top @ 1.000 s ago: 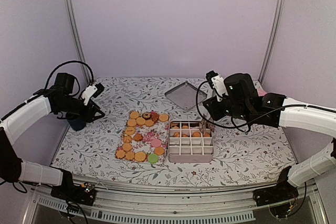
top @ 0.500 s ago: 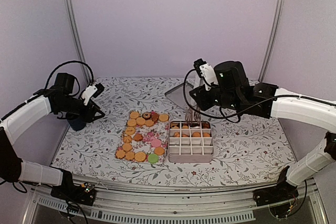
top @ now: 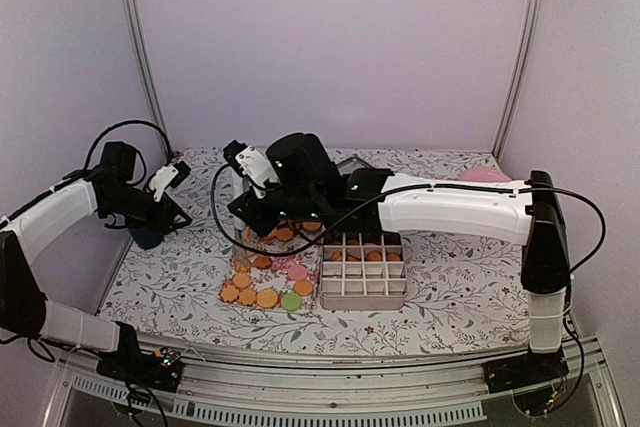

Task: Pack the cookies
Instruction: Pick up the fake cookies from the plate.

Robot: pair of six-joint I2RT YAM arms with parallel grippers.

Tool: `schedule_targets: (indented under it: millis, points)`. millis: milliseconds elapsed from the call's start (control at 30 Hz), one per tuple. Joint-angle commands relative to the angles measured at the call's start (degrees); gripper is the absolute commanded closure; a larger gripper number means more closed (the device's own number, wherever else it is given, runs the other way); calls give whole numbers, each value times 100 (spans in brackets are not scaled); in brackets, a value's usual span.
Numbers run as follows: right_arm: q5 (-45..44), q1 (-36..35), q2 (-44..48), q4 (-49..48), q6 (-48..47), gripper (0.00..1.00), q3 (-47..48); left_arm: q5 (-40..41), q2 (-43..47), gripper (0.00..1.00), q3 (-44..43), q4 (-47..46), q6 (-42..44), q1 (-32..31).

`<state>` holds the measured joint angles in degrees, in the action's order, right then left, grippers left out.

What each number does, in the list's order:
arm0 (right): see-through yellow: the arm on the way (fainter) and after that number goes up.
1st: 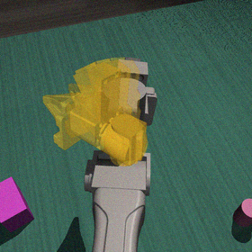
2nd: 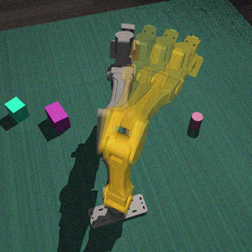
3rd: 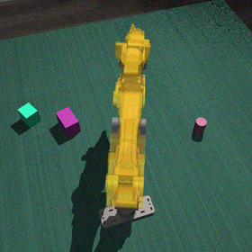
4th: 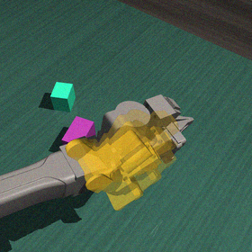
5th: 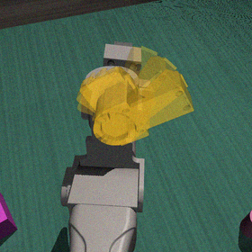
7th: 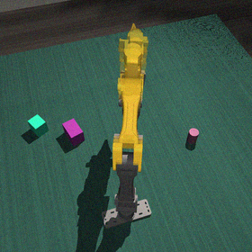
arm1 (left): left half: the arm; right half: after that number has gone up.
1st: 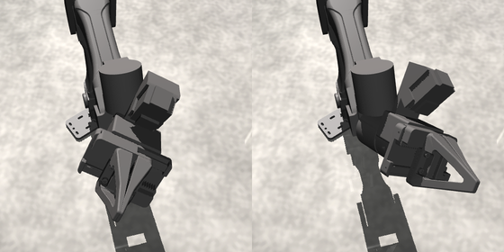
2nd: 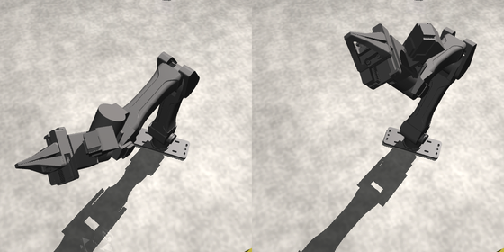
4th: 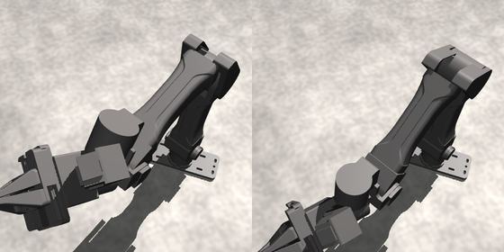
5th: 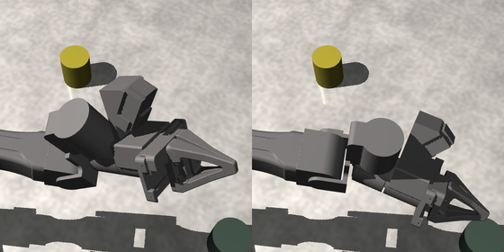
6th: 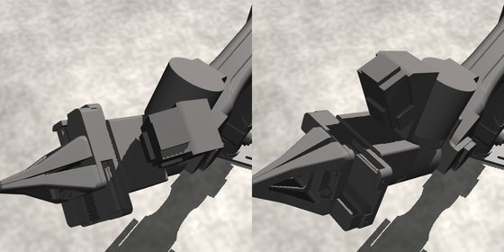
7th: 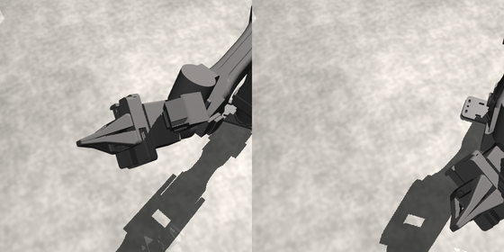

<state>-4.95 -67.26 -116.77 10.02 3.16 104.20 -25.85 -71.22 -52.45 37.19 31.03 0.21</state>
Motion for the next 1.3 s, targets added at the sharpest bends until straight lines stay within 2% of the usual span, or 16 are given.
schedule_targets:
  millis: [0, 367, 867, 1133, 1167, 1267]
  points:
    - [427, -76, -665, -194, -181, 65, 789, -48, 32, 50, -12, 87, 96, 122]
    - [307, -77, -1353, -276, -430, 63, 1069, -44, 47, 50, 6, 95, 114, 138]
    - [491, -77, -1224, -312, -65, 64, 467, -97, -6, 50, 5, 60, 91, 138]
    - [399, -76, -801, -579, 123, 80, -48, -95, 12, 51, 24, 60, 99, 137]
    - [360, -74, -730, -600, 119, 86, -63, -106, 12, 51, 24, 60, 97, 137]
    - [222, -76, -558, -611, 61, 91, -58, -101, 13, 51, 24, 60, 94, 138]
